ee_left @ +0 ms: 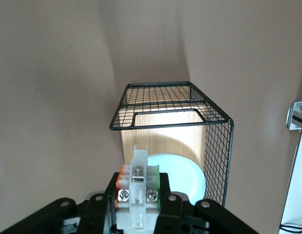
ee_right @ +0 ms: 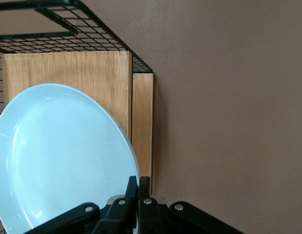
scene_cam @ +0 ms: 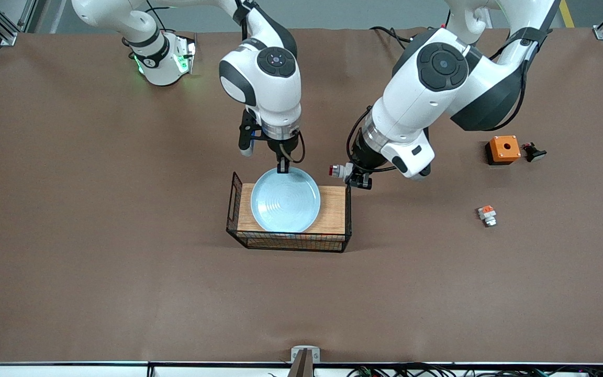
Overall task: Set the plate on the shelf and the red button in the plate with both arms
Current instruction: 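Lower the plate into the wire box with the right gripper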
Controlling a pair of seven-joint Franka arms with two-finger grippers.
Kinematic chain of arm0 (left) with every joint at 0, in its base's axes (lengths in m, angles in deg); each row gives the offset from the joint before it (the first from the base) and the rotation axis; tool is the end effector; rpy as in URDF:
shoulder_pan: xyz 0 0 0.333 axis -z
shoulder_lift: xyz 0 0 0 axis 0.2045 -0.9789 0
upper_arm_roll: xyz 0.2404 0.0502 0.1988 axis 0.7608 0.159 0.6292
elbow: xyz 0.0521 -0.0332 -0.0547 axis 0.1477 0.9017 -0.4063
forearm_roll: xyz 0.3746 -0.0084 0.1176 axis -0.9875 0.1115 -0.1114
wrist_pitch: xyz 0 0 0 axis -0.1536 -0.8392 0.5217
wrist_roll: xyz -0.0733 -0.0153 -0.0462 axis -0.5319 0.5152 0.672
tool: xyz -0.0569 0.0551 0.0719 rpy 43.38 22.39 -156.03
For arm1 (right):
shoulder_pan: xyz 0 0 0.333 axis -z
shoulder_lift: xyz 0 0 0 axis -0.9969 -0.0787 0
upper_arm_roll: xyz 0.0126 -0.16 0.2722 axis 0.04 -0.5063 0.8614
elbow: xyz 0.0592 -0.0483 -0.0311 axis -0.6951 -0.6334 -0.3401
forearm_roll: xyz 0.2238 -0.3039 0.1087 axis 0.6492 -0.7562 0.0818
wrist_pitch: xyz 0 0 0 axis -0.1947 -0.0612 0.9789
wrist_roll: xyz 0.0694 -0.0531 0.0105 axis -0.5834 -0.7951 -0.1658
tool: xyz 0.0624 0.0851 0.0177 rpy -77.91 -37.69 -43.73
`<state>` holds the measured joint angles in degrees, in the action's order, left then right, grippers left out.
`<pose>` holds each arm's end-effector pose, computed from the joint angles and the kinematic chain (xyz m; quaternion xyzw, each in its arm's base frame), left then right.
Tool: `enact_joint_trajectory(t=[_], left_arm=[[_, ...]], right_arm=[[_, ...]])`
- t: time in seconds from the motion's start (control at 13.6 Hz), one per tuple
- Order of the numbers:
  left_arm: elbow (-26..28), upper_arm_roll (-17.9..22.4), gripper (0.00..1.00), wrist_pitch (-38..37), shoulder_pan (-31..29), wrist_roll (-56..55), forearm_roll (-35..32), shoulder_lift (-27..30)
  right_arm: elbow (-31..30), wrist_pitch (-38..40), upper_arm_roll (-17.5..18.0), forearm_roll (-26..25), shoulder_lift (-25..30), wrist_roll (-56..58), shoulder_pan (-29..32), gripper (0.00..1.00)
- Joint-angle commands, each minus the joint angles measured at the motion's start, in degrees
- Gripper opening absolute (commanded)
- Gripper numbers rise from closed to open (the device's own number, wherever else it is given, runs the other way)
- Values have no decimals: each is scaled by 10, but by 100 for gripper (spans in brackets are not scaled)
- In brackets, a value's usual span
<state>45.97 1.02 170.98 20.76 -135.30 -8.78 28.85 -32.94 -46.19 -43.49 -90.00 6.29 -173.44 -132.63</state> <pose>0.5610 -0.3859 0.5115 0.7375 0.6646 -0.0682 0.0986 0.4780 0.4837 0.3790 -0.6954 0.7132 -0.0696 0.0534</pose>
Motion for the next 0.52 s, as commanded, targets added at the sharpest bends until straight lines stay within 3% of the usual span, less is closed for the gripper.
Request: enact_joint_trajectory(t=[0.0, 0.07, 0.15, 0.22, 0.44], left_arm=[[-16, 3, 18, 0, 6, -12, -14, -9], [-16, 3, 18, 0, 5, -12, -14, -9], [-16, 3, 18, 0, 5, -13, -14, -9], [-16, 3, 18, 0, 5, -13, -14, -9], [-16, 4, 18, 0, 5, -13, -14, -9]], right_arm=[[19, 5, -7, -22, -14, -20, -9, 9], [25, 5, -8, -22, -19, -21, -9, 38], [33, 6, -8, -22, -27, -23, -9, 86], [39, 8, -8, -25, -28, -22, -10, 100], [59, 15, -9, -32, -27, -17, -5, 100]])
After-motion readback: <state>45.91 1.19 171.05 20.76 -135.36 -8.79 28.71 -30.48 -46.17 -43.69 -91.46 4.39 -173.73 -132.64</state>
